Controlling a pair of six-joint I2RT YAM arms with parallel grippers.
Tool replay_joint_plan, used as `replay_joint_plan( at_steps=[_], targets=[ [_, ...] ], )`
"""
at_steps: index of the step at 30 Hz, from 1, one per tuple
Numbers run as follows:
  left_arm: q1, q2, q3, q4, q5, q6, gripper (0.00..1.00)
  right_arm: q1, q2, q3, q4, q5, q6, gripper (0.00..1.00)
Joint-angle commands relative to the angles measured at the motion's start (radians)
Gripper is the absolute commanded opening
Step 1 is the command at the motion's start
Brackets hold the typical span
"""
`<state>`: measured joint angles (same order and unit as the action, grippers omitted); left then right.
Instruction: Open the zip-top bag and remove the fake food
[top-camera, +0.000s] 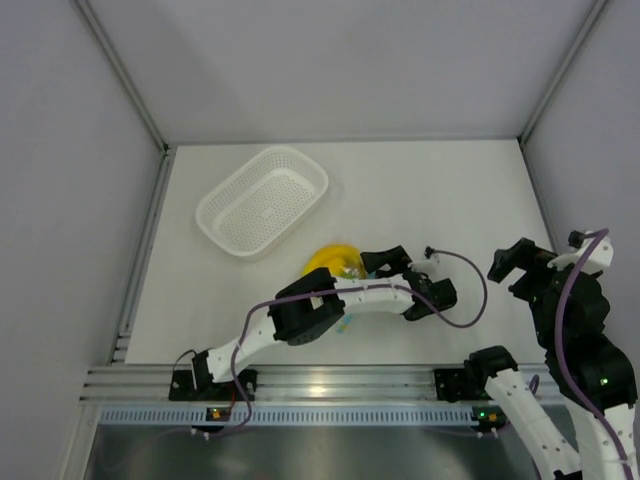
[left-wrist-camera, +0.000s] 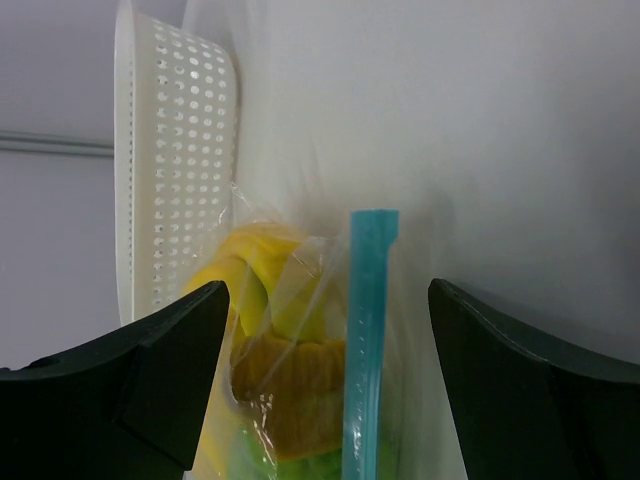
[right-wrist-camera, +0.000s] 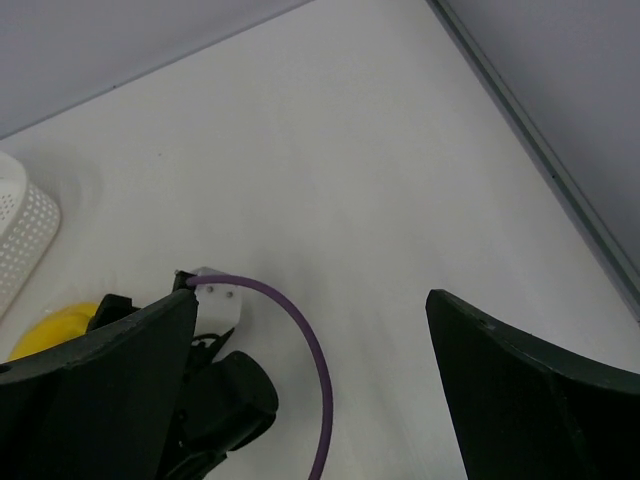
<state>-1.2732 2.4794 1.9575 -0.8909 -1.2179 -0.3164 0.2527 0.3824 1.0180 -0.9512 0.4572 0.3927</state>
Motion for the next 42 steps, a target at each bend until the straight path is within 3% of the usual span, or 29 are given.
replay_joint_plan(
  at_steps=[1, 7, 8, 10, 11, 20, 31, 37, 42],
  targets=[
    [0.026, 0.010, 0.040, -0.005, 0.007, 0.007, 0.87, -0.009, -0.010, 0.036, 0.014, -0.020, -0.025, 0.99],
    [0.046, 0.015, 0.067, -0.003, 0.031, 0.025, 0.78, -0.010, -0.007, 0.025, 0.029, -0.032, -0.034, 0.99],
    [0.051, 0.010, 0.070, -0.003, 0.034, 0.026, 0.68, -0.010, -0.008, 0.025, 0.031, -0.037, -0.032, 1.00],
    [0.055, 0.007, 0.072, -0.005, 0.047, 0.033, 0.59, -0.009, -0.010, 0.021, 0.034, -0.038, -0.031, 0.99],
    [0.057, 0.003, 0.067, -0.003, 0.049, 0.031, 0.49, -0.009, -0.010, 0.021, 0.035, -0.038, -0.031, 0.99],
    [0.086, -0.052, 0.049, -0.009, 0.138, -0.015, 0.00, -0.010, -0.014, 0.002, 0.058, -0.067, -0.032, 0.99],
    [0.242, -0.273, 0.041, -0.014, 0.322, -0.176, 0.00, -0.007, -0.042, -0.144, 0.219, -0.356, -0.071, 0.99],
    [0.305, -0.372, 0.060, -0.013, 0.359, -0.311, 0.00, -0.009, 0.022, -0.197, 0.327, -0.678, -0.081, 0.99],
    [0.353, -0.476, 0.012, -0.003, 0.448, -0.551, 0.00, -0.010, 0.149, -0.281, 0.509, -0.955, -0.040, 0.99]
  ],
)
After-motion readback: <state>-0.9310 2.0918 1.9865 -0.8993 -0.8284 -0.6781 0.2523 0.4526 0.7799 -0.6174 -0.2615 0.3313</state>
